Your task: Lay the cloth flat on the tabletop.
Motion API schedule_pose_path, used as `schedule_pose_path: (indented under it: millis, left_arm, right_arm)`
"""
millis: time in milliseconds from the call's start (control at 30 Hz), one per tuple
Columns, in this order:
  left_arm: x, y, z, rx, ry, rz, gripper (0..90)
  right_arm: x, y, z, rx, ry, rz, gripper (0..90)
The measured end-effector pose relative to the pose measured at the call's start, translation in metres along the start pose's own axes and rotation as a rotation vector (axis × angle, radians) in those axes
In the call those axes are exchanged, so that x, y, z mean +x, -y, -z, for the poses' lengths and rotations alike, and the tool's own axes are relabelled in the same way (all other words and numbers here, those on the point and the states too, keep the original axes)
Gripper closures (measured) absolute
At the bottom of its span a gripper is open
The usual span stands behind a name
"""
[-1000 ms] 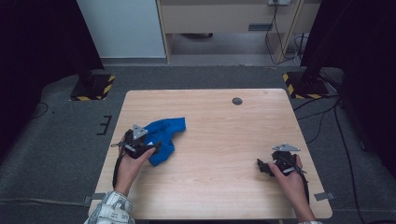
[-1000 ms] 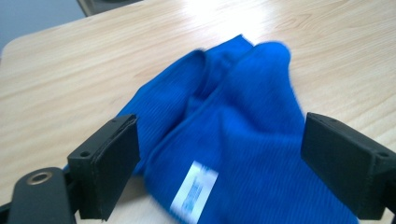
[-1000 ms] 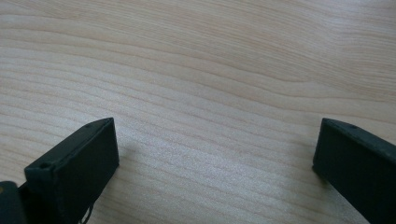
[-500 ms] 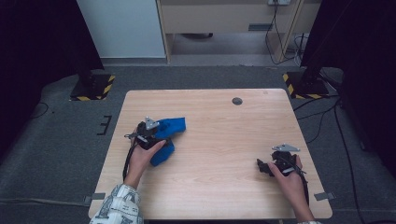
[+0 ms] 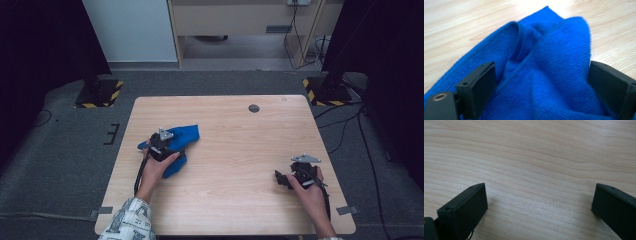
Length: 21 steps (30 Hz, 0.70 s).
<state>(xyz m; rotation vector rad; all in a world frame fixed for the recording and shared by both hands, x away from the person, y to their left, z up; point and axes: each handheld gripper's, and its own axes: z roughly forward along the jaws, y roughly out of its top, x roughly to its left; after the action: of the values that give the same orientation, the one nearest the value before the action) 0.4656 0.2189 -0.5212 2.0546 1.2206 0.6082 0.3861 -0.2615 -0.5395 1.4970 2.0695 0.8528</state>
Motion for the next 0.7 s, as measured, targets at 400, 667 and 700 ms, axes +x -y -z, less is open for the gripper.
schedule_pose_path:
  millis: [400, 667, 700]
  left_arm:
    - [0.005, 0.010, -0.005, 0.023, 0.029, 0.033, 37.6]
    - [0.002, 0.012, 0.000, 0.008, 0.050, -0.010, 66.5]
    - [0.001, 0.012, 0.001, 0.007, 0.048, -0.012, 67.6]
  right_arm:
    - [0.001, 0.000, 0.000, 0.000, 0.000, -0.001, 0.4]
    - [0.001, 0.000, 0.000, 0.000, 0.001, -0.002, 0.5]
    - [0.001, 0.000, 0.000, 0.000, 0.002, -0.003, 0.5]
